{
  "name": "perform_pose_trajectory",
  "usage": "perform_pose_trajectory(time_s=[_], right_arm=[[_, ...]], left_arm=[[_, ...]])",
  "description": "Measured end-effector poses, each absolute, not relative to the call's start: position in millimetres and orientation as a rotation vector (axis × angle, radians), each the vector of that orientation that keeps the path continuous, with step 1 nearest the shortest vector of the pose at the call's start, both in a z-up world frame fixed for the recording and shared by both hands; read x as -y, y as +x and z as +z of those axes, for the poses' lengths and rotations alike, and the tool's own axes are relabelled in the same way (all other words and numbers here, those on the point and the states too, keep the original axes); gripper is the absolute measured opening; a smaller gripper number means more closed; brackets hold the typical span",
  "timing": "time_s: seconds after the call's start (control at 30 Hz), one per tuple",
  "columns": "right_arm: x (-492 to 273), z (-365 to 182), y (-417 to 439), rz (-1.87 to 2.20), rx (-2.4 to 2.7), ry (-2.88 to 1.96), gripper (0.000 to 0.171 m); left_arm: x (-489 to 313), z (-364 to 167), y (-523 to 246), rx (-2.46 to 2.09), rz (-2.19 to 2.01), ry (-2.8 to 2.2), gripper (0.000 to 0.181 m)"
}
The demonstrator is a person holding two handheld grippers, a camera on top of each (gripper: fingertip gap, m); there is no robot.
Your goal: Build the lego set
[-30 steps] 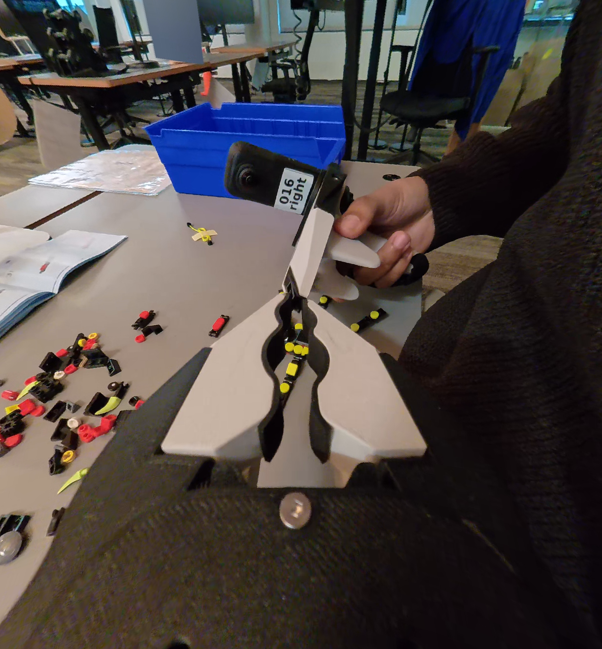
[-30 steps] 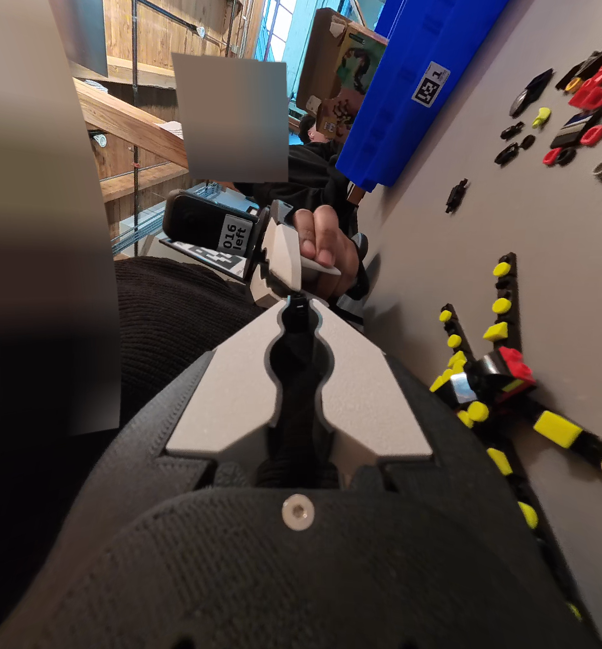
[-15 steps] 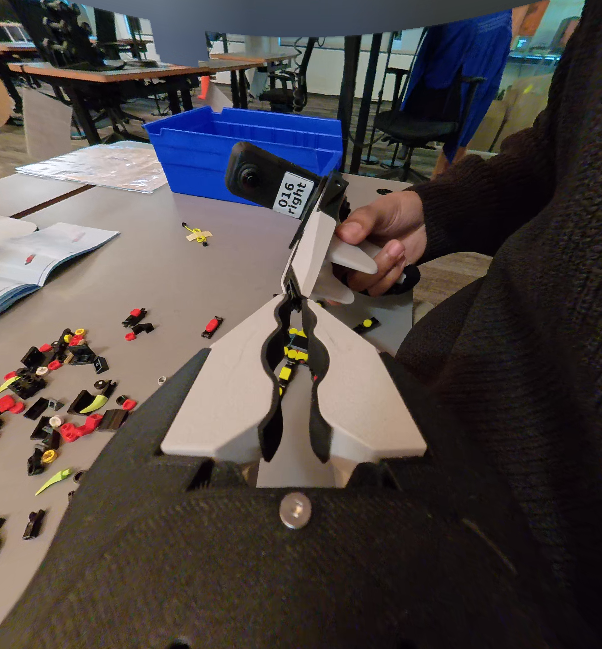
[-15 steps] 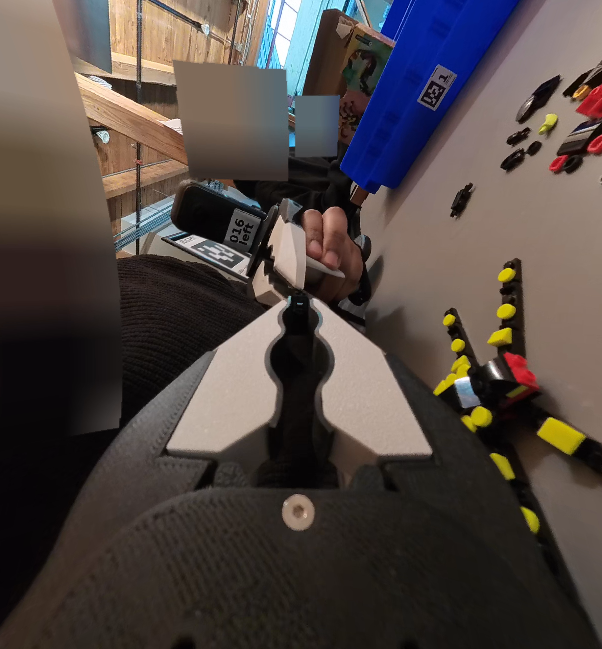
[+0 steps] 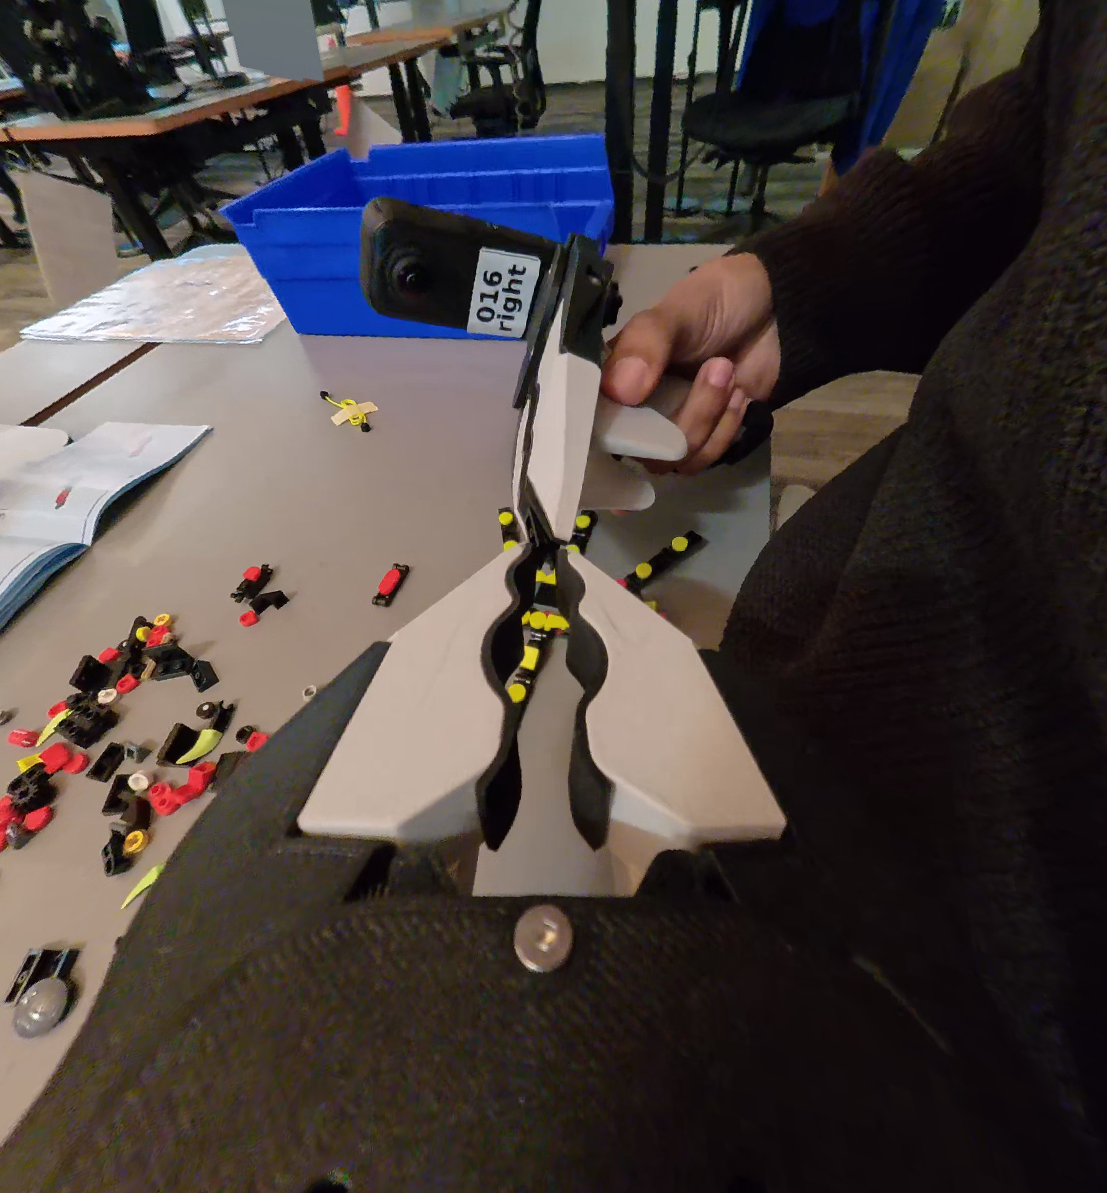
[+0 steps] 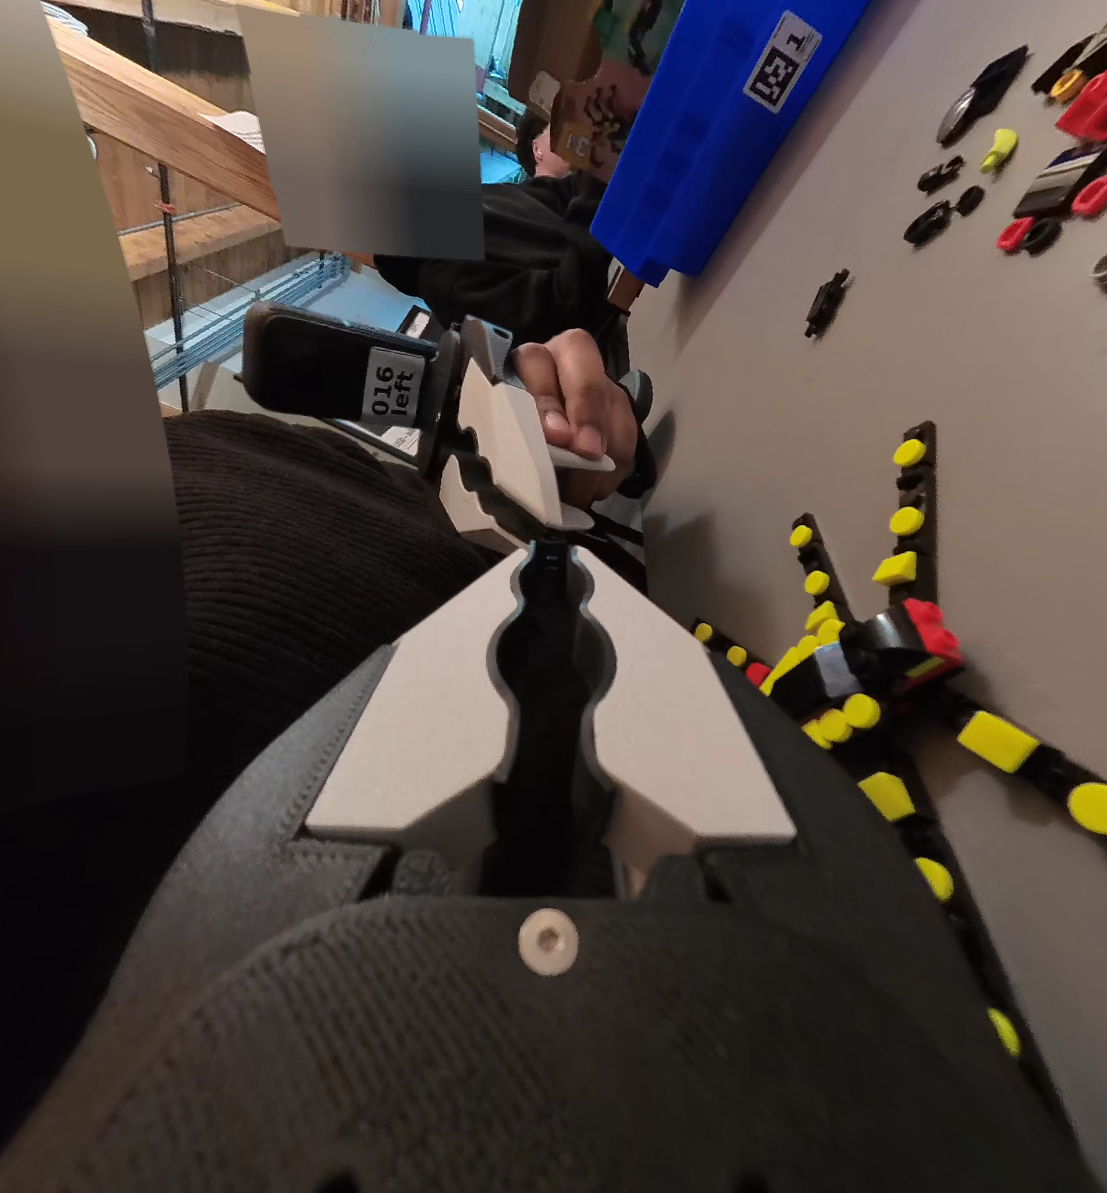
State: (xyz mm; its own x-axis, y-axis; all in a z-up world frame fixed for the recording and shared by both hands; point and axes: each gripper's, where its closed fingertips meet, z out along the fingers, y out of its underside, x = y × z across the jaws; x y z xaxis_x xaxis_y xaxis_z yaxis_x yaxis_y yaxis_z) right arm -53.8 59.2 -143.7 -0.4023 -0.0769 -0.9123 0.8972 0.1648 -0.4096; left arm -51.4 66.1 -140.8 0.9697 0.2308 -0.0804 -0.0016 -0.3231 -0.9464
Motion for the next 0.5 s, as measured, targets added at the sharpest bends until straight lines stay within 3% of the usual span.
perform_pose_trajectory(time_s=[0.5], right_arm=[[-58.4, -157.2, -40.1, -1.267, -1.559, 0.789, 0.007]], left_arm=[[-66.0, -149.7, -49.7, 0.178, 0.233, -1.953, 0.002]])
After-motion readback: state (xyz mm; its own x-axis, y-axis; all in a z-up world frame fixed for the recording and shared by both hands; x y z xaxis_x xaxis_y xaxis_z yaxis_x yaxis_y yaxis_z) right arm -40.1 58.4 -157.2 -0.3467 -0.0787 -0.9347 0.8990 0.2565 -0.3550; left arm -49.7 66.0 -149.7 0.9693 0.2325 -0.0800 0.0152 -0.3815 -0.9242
